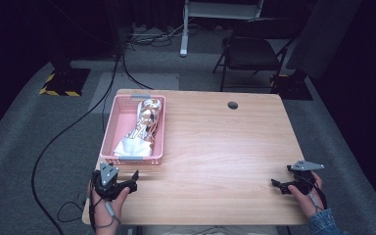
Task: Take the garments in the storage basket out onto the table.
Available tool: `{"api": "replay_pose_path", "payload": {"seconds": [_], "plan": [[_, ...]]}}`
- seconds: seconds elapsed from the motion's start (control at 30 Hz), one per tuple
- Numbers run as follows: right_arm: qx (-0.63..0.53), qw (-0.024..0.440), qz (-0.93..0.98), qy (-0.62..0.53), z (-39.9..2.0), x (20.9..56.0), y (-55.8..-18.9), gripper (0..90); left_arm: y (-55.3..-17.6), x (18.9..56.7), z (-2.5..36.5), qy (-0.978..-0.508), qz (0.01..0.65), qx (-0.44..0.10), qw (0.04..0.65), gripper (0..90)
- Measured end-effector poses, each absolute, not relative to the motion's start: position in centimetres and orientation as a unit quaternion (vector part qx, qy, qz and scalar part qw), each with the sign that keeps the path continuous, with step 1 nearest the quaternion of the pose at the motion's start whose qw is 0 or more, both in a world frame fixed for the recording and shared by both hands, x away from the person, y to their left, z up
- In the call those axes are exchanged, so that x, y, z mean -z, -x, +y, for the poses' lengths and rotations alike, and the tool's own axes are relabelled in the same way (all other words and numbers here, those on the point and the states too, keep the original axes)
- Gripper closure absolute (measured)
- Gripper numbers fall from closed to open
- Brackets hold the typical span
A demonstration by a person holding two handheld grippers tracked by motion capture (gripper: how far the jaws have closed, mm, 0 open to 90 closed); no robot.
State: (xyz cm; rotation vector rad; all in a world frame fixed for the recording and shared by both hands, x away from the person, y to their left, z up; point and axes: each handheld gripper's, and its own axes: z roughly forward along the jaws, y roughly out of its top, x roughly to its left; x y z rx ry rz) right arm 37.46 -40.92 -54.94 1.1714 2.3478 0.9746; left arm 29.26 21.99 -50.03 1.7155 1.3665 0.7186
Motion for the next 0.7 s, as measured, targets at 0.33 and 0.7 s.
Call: {"api": "replay_pose_path", "payload": {"seconds": [0.33,0.7], "plan": [[-0.343,0.172,0.826,-0.412,-40.9,55.0,-37.5,0.0,-30.0,48.4,22.3,-0.671,0.544,-0.286,0.415,5.5],[-0.343,0.172,0.827,-0.412,-40.9,54.9,-37.7,0.0,-30.8,46.8,22.2,-0.676,0.537,-0.287,0.416,5.6]]}}
